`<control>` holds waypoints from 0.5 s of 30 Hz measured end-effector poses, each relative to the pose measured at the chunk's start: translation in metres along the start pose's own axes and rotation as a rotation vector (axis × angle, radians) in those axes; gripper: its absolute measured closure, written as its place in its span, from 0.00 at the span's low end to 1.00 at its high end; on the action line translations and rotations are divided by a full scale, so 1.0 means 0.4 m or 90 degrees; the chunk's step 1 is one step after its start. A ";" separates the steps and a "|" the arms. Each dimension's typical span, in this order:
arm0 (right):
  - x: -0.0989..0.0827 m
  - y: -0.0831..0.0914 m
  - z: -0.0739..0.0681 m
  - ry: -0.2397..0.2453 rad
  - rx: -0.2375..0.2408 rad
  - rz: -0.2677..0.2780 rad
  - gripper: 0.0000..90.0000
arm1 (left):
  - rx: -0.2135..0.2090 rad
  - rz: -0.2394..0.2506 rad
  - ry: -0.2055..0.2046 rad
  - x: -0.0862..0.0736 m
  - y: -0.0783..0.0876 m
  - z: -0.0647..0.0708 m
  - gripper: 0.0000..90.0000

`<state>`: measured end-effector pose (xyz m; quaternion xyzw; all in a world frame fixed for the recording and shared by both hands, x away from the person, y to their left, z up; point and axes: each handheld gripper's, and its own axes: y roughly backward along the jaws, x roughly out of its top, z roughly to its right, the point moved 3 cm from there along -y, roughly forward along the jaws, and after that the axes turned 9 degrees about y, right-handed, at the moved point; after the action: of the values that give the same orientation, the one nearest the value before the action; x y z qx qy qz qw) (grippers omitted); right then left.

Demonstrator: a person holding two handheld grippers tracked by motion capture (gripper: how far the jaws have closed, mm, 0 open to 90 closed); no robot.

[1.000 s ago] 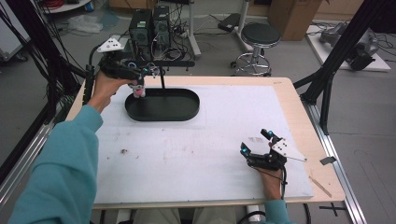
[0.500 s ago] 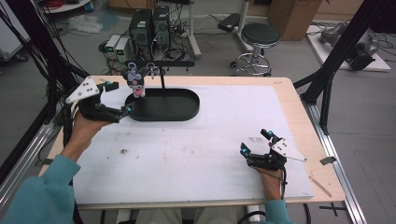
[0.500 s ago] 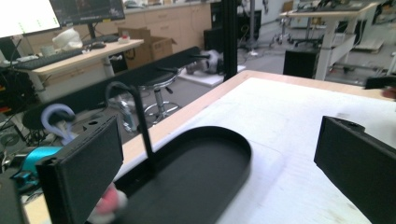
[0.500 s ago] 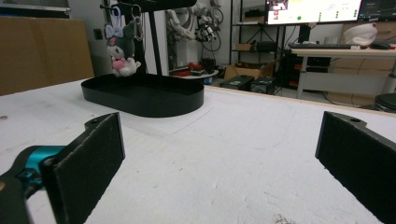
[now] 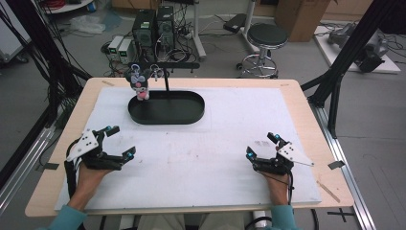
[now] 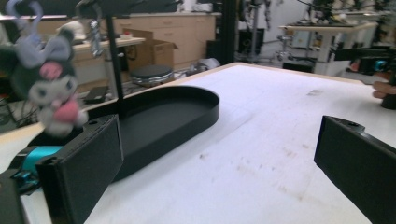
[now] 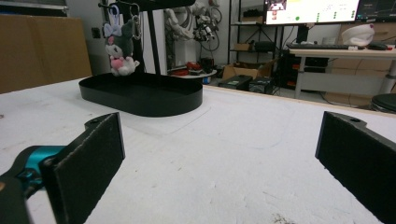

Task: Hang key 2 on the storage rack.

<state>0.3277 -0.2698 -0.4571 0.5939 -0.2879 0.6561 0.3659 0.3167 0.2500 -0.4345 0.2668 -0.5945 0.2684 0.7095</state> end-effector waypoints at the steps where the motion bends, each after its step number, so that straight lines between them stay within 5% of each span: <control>1: 0.000 0.000 0.000 0.001 0.000 0.000 0.01 | 0.004 -0.004 -0.003 -0.010 0.005 -0.001 0.02; 7: 0.000 0.000 -0.001 0.001 0.000 -0.002 0.01 | 0.012 -0.006 -0.001 -0.056 0.023 0.000 0.02; 9: 0.000 0.000 -0.001 0.001 0.000 -0.002 0.01 | 0.015 0.019 -0.006 -0.056 0.029 0.001 0.02; 15: 0.000 -0.001 -0.001 0.008 0.001 0.000 0.01 | 0.023 0.025 -0.008 -0.058 0.034 0.002 0.02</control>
<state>0.3278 -0.2693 -0.4572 0.5900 -0.2848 0.6602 0.3673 0.3032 0.2575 -0.4564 0.2692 -0.5994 0.2911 0.6954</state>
